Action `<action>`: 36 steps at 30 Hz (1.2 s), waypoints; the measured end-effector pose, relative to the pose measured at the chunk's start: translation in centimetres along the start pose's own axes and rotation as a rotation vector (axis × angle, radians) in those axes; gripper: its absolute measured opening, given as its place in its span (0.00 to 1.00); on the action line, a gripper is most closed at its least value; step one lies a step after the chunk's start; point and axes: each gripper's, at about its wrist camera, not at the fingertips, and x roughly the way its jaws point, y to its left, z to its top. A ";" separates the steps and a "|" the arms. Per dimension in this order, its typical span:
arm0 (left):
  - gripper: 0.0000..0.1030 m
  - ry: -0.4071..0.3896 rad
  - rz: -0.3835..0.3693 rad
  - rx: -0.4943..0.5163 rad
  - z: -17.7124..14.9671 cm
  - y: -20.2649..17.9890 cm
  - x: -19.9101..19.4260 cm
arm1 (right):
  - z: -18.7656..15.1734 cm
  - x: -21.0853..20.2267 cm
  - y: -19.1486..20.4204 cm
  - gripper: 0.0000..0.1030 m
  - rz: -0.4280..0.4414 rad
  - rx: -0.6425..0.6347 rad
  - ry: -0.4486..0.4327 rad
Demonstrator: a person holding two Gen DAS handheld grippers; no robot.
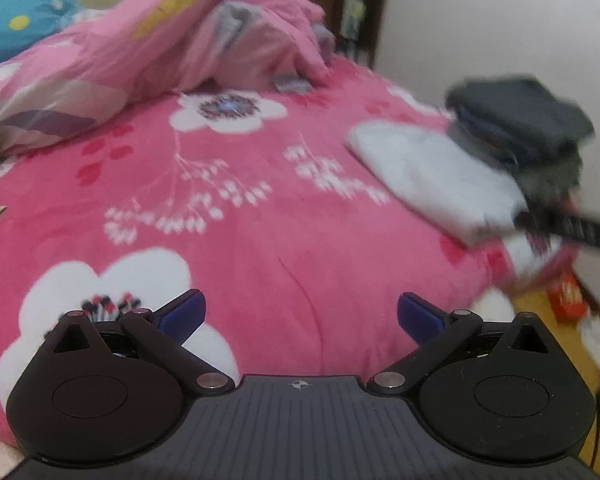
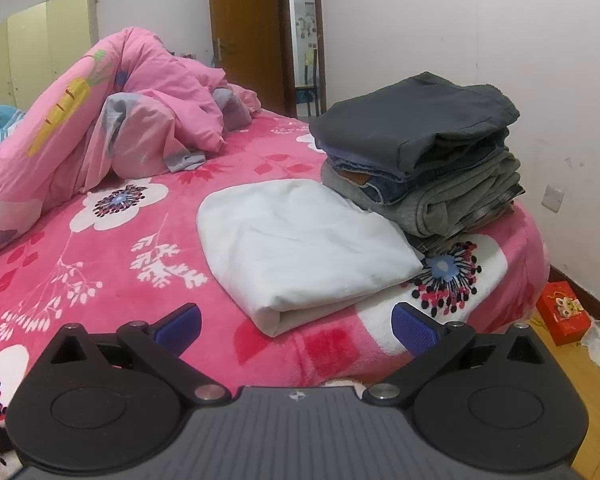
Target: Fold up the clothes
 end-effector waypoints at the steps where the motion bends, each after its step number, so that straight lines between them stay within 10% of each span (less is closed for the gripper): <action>1: 1.00 -0.014 -0.002 -0.025 0.5 0.5 0.0 | 0.0 0.0 0.0 1.00 -0.001 0.001 0.000; 20: 1.00 -0.177 -0.044 0.014 4.6 -0.9 1.8 | 0.6 0.6 1.4 1.00 -0.057 -0.010 0.030; 36: 1.00 -0.058 -0.045 0.058 5.9 -3.7 5.6 | 1.2 1.3 1.6 1.00 -0.099 -0.018 0.083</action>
